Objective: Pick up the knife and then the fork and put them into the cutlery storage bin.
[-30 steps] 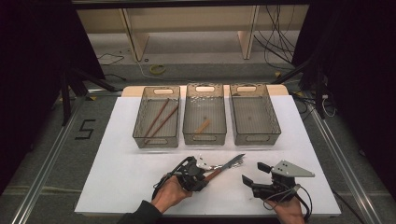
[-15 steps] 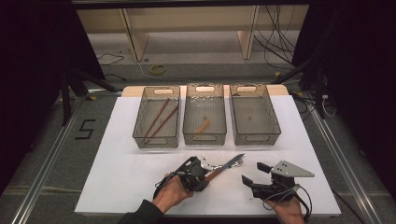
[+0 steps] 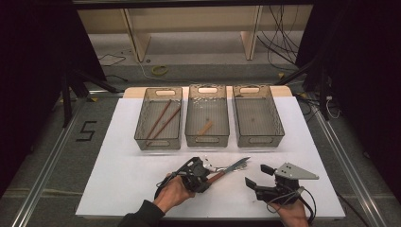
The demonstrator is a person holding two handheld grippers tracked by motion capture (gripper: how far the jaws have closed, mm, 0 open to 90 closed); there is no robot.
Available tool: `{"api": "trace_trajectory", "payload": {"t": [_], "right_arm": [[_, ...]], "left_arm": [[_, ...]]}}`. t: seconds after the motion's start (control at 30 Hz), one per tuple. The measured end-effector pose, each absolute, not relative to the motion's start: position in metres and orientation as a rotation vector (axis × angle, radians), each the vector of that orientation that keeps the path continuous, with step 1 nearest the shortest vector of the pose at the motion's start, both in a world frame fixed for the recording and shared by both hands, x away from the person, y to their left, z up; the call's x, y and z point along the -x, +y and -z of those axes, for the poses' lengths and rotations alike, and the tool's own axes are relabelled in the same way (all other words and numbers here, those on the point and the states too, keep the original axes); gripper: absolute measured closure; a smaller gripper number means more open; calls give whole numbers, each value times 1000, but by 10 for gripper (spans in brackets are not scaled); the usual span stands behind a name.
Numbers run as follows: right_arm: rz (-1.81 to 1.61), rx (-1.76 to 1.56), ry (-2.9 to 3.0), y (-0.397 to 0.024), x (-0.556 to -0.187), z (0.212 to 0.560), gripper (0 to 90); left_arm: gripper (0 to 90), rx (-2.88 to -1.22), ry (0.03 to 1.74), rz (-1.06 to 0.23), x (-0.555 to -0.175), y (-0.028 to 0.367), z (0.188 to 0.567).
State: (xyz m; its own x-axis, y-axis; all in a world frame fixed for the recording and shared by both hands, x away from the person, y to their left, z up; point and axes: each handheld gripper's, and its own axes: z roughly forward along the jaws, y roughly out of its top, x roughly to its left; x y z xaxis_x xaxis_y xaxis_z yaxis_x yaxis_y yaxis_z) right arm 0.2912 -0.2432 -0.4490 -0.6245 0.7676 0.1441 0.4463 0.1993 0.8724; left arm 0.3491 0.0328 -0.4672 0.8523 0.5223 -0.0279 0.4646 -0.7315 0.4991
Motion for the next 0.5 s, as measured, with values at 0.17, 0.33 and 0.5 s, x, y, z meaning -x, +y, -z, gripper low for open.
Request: {"api": "trace_trajectory", "payload": {"t": [0.17,0.33,0.5], "right_arm": [[-1406,-1132,2157,-243,-291,448,235],[-1403,-1043,2182,-238,-290,441,236],[-1383,-879,2276,-228,-291,430,246]], "left_arm": [[750,-2514,701,-143,-349,36,460],[749,-2499,669,-124,-347,38,453],[749,-2508,627,-112,-344,38,450]]}}
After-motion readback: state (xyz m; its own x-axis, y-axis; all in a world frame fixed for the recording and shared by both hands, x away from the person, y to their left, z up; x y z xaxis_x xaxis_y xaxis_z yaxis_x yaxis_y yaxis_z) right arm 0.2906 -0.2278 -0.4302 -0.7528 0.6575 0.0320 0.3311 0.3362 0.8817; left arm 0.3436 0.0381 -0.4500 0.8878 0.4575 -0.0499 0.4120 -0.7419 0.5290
